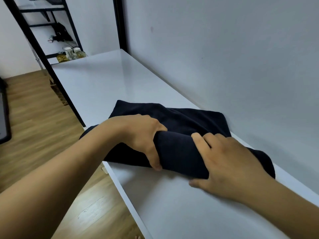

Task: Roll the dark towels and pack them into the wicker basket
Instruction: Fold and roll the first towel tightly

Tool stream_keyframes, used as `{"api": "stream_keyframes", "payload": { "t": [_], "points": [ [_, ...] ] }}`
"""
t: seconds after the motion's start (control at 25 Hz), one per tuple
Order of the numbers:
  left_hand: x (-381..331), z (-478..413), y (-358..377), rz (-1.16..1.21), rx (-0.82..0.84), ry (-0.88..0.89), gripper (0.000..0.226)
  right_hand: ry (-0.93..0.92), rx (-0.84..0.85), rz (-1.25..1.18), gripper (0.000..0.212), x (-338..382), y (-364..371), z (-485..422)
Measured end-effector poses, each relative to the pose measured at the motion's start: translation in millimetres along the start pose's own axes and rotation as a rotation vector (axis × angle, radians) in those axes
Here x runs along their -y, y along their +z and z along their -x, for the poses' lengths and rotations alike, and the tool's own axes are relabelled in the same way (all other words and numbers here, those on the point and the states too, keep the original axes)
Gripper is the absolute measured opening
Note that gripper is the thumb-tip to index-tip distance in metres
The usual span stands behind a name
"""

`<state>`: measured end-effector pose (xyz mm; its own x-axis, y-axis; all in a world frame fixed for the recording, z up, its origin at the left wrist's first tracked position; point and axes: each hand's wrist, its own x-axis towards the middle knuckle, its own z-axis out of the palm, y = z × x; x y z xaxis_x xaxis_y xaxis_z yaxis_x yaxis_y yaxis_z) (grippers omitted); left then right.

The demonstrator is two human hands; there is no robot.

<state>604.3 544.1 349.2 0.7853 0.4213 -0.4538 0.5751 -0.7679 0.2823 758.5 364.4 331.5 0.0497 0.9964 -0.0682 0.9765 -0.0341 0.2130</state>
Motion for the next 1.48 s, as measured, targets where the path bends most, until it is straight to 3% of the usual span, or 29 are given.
{"api": "stream_keyframes", "payload": {
  "t": [0.12, 0.24, 0.36, 0.44, 0.56, 0.68, 0.76, 0.84, 0.92, 1.08, 1.24, 1.36, 1.48],
  "points": [
    [-6, 5, 6, -0.039, -0.013, -0.012, 0.061, 0.028, 0.185, -0.203, 0.055, -11, -13, -11],
    [-3, 15, 14, -0.184, -0.158, 0.031, 0.073, 0.013, 0.351, -0.445, 0.056, -32, -21, -27],
    [-2, 24, 20, -0.390, -0.334, 0.087, 0.086, -0.014, 0.501, -0.841, 0.051, -42, -14, -36],
    [-6, 22, 23, -0.449, -0.351, 0.106, 0.086, 0.012, 0.552, -0.999, 0.056, -47, -9, -39],
    [-8, 11, 15, -0.353, -0.285, 0.087, 0.069, 0.060, 0.434, -0.921, 0.067, -39, -13, -28],
    [-6, -5, 0, -0.200, -0.110, 0.056, 0.065, 0.035, 0.206, -0.327, 0.090, -13, -20, -11],
    [-5, -14, -7, -0.029, 0.020, 0.034, 0.066, 0.010, 0.162, -0.059, 0.105, 2, -16, -8],
    [-6, -16, -9, 0.027, 0.068, 0.044, 0.070, 0.007, 0.158, -0.096, 0.085, 1, -17, -14],
    [-9, -11, -7, -0.029, 0.008, 0.061, 0.075, 0.013, 0.204, -0.246, 0.066, -11, -22, -21],
    [-5, 7, 10, -0.364, -0.318, 0.141, 0.085, 0.073, 0.471, -0.673, 0.066, -44, -26, -50],
    [-8, 3, 12, -0.370, -0.321, 0.095, 0.072, 0.070, 0.657, -1.060, 0.057, -58, -14, -63],
    [-10, -9, 2, -0.333, -0.244, 0.060, 0.063, 0.072, 0.544, -0.975, 0.062, -55, -19, -57],
    [-7, -23, -6, -0.252, -0.125, 0.035, 0.060, 0.021, 0.269, -0.421, 0.093, -32, -24, -38]
  ]
}}
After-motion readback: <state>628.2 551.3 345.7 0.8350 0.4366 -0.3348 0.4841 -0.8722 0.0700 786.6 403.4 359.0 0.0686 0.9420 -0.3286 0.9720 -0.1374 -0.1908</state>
